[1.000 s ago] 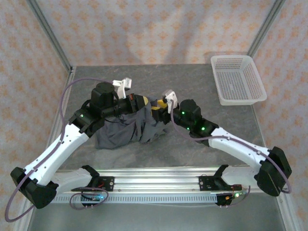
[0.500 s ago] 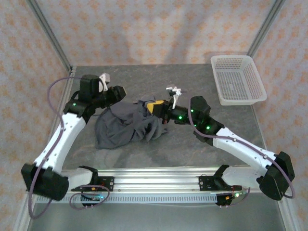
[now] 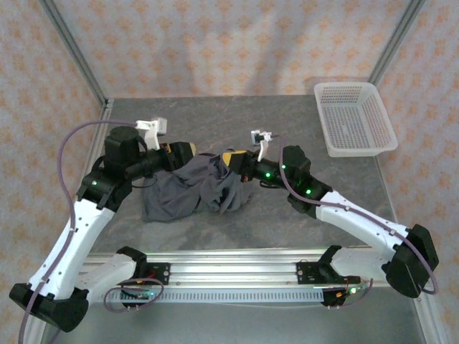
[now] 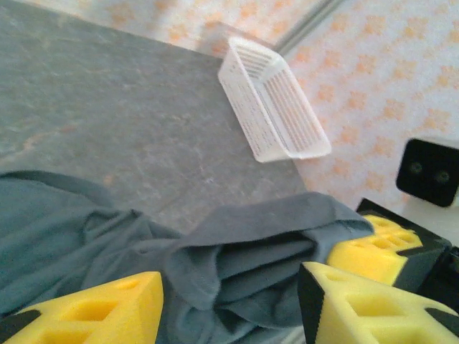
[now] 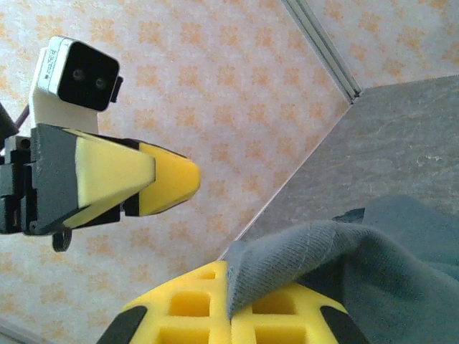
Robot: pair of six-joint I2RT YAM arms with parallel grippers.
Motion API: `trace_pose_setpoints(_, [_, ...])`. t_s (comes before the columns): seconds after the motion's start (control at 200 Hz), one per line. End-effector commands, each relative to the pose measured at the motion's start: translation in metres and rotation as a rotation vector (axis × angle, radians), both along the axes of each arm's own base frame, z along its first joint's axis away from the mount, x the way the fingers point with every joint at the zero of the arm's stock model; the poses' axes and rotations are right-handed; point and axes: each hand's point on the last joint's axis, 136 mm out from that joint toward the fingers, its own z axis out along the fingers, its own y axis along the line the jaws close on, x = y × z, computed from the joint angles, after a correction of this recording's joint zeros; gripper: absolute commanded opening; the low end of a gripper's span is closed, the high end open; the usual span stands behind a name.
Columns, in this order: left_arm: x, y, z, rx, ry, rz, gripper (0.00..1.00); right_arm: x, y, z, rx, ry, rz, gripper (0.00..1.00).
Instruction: Fold the inside-out t-shirt
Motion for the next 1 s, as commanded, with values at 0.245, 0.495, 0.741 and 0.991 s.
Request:
trace_pose_setpoints(0.245, [0.026, -0.070, -0.071, 0.018, 0.163, -0.161, 0.57, 0.001, -0.002, 0.021, 0.043, -0.022, -0.004, 0.00])
trace_pose_setpoints(0.495, [0.036, -0.066, -0.068, 0.028, 0.156, -0.111, 0.14, 0.005, -0.004, 0.020, 0.036, -0.010, -0.032, 0.00])
trace_pose_setpoints(0.741, [0.022, -0.033, 0.012, 0.015, 0.089, -0.030, 0.00, 0.053, -0.074, -0.067, -0.328, 0.100, -0.481, 0.00])
trace_pose_setpoints(0.991, [0.013, -0.037, 0.078, -0.135, 0.117, -0.115, 0.00, 0.038, -0.056, -0.066, -0.414, 0.046, -0.305, 0.19])
